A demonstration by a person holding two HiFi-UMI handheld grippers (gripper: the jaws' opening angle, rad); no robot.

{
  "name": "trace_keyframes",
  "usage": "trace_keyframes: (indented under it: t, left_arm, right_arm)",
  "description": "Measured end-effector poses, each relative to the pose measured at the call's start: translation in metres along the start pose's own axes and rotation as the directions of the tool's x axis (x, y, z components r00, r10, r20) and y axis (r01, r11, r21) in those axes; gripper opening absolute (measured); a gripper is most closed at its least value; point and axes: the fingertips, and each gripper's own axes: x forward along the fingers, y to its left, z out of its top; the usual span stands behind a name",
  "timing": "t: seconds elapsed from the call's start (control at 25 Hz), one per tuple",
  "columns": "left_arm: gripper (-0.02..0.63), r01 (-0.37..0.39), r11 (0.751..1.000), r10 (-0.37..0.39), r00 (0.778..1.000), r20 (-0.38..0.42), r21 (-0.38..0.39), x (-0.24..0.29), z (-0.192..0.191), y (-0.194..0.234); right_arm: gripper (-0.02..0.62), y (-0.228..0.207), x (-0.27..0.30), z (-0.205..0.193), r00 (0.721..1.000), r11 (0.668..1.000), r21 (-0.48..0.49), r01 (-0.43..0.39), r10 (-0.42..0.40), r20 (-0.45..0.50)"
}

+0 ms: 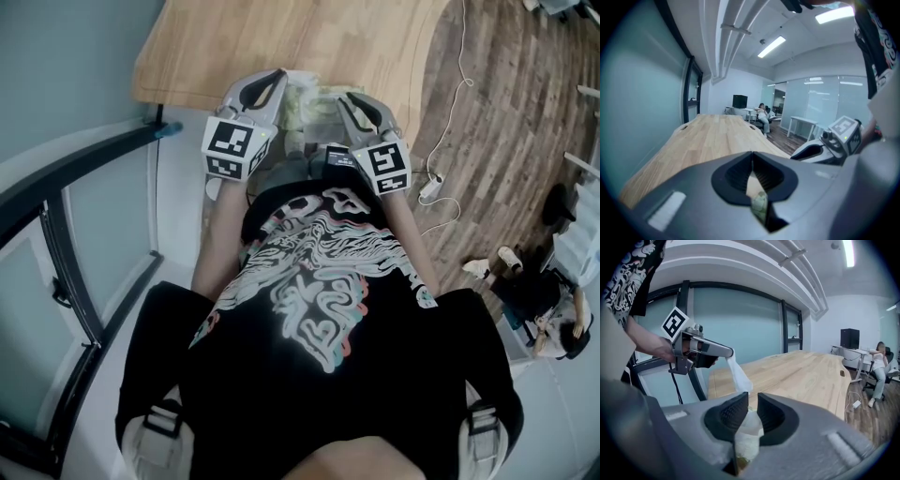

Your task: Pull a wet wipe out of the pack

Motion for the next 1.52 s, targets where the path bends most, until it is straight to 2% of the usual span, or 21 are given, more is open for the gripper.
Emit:
trace_keyframes:
  t: [0.36,0.44,0.56,0.76,0.84,1.0,1.12,1.4,1.52]
  left_arm:
    - [-0.002,-0.001,1.000,0.002,1.000,-0.029,0.016,0.026,-0.021,0.009]
    - [-0.002,0.012,1.000,-0.011,0.997,-0.073,0.022,0.034,-0.034,0.009]
    - [0.000,0.031,0.997,-0.020,0.989,-0.148,0.072,0.041,-0.048,0.002]
    - [0.000,0.041,0.994,-0.021,0.982,-0.188,0.104,0.044,-0.057,-0.005]
    - [0.025,0.039,0.993,-0.015,0.980,-0.199,0.115,0.044,-0.060,-0.004]
    - [0.133,-0.001,0.992,0.025,0.982,-0.185,0.129,0.041,-0.056,0.003]
    - [0.178,-0.036,0.988,0.061,0.985,-0.162,0.151,0.037,-0.052,0.008]
    - [0.176,-0.032,0.994,0.046,0.989,-0.141,0.100,0.033,-0.053,0.008]
    - [0.175,-0.034,0.994,0.047,0.991,-0.125,0.105,0.030,-0.048,0.005]
  right_arm:
    - [0.057,-0.008,-0.008,0.007,0.997,0.997,-0.018,0.072,-0.071,0.030]
    - [0.057,-0.006,-0.008,0.009,0.996,0.996,-0.048,0.081,-0.079,0.034]
    - [0.057,0.000,-0.010,0.012,0.996,0.991,-0.105,0.088,-0.085,0.033]
    - [0.057,0.002,-0.013,0.012,0.995,0.989,-0.111,0.097,-0.093,0.034]
    - [0.057,0.001,-0.013,0.012,0.995,0.989,-0.108,0.101,-0.097,0.034]
    - [0.057,-0.001,-0.013,0.013,0.994,0.989,-0.102,0.106,-0.102,0.037]
    - [0.057,-0.003,-0.014,0.015,0.993,0.989,-0.095,0.111,-0.107,0.050]
    - [0.055,-0.006,-0.017,0.020,0.990,0.986,-0.105,0.132,-0.127,0.056]
    - [0.055,-0.006,-0.019,0.021,0.991,0.985,-0.112,0.130,-0.124,0.056]
